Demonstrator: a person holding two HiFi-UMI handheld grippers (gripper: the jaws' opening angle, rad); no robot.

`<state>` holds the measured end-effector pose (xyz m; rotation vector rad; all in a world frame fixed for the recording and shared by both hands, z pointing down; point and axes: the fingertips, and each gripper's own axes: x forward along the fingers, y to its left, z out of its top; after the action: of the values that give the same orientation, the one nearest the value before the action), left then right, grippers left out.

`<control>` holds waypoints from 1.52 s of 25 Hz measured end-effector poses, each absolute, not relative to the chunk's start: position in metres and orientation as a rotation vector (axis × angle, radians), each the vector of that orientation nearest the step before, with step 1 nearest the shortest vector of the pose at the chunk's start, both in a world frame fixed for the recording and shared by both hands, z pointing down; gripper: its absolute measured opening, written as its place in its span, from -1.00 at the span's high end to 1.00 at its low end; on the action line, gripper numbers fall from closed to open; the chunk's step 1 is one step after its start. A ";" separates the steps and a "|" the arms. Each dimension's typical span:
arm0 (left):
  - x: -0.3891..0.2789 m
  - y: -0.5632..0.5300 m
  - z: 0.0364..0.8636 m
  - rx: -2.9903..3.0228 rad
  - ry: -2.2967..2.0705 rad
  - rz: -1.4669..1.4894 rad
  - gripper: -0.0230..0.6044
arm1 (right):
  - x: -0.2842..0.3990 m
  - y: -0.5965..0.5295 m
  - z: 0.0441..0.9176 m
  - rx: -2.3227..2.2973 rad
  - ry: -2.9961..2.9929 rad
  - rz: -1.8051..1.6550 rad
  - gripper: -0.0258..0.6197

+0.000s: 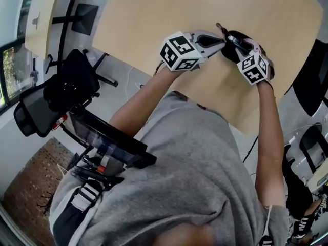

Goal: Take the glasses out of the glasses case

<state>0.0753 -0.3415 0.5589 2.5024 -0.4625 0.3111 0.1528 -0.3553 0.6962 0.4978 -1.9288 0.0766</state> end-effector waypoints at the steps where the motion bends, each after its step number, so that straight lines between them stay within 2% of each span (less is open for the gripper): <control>1: 0.073 -0.341 0.558 2.501 -0.467 0.309 0.91 | 0.151 -0.354 0.697 0.492 -1.921 0.069 0.45; 9: 0.059 -0.336 0.545 2.519 -0.493 0.286 0.91 | 0.148 -0.346 0.688 0.514 -1.895 0.149 0.60; 38: 0.020 -0.305 0.473 2.671 -0.519 0.201 0.91 | 0.156 -0.313 0.520 0.860 -2.018 0.048 0.60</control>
<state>0.0196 -0.3054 0.4732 2.6713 -0.5187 0.2009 0.1563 -0.3131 0.5203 0.8600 -2.0178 0.0478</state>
